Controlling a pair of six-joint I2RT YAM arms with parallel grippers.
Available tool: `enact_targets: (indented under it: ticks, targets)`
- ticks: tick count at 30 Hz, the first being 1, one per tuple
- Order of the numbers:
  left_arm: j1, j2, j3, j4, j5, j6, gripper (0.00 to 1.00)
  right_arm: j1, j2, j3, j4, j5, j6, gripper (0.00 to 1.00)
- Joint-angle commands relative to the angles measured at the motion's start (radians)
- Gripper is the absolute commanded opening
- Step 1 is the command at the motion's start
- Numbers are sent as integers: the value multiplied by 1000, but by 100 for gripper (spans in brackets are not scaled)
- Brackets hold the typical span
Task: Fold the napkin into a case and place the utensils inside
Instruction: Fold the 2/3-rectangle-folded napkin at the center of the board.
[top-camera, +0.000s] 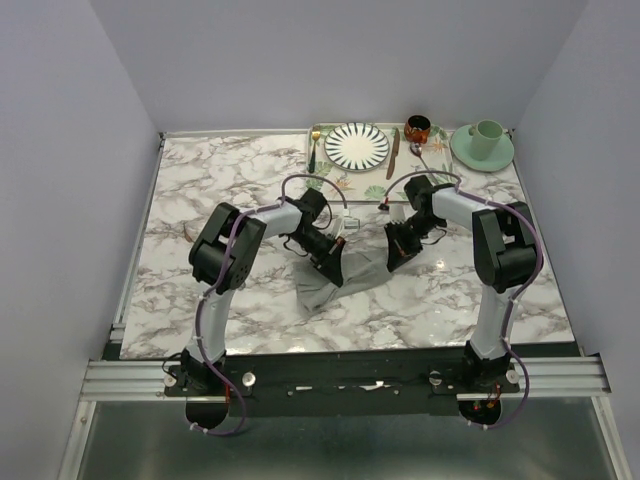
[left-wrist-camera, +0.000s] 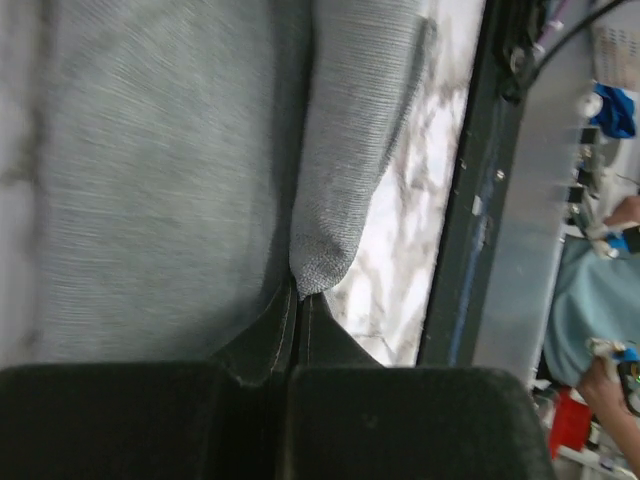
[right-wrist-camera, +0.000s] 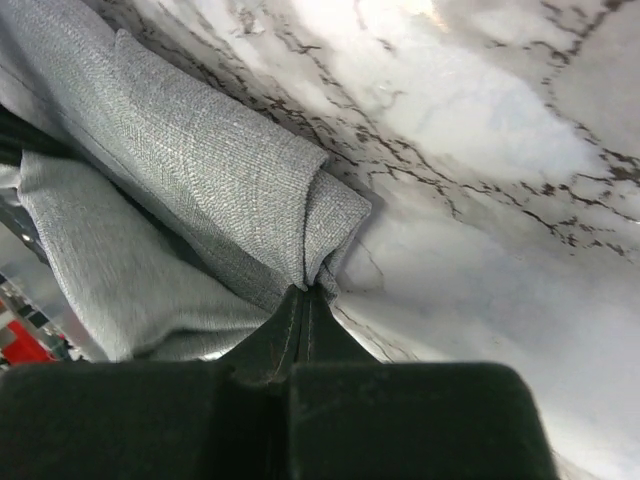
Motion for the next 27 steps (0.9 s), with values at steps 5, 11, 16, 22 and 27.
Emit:
enact_targets:
  ticks: [5, 11, 16, 22, 27]
  targets:
    - [-27, -201, -230, 239, 107, -292, 0, 57, -58, -81, 3, 22, -106, 1]
    - [-13, -160, -155, 195, 82, -312, 0, 57, -40, -67, 0, 43, -121, 1]
    - [13, -50, 29, 10, 53, -177, 0, 57, -27, -49, -9, 48, -129, 1]
    - [36, 70, 127, -75, 44, -106, 0, 57, -17, -35, -14, 48, -132, 1]
    - [61, 116, 101, -60, 39, -91, 0, 57, -6, -23, -21, 54, -138, 1]
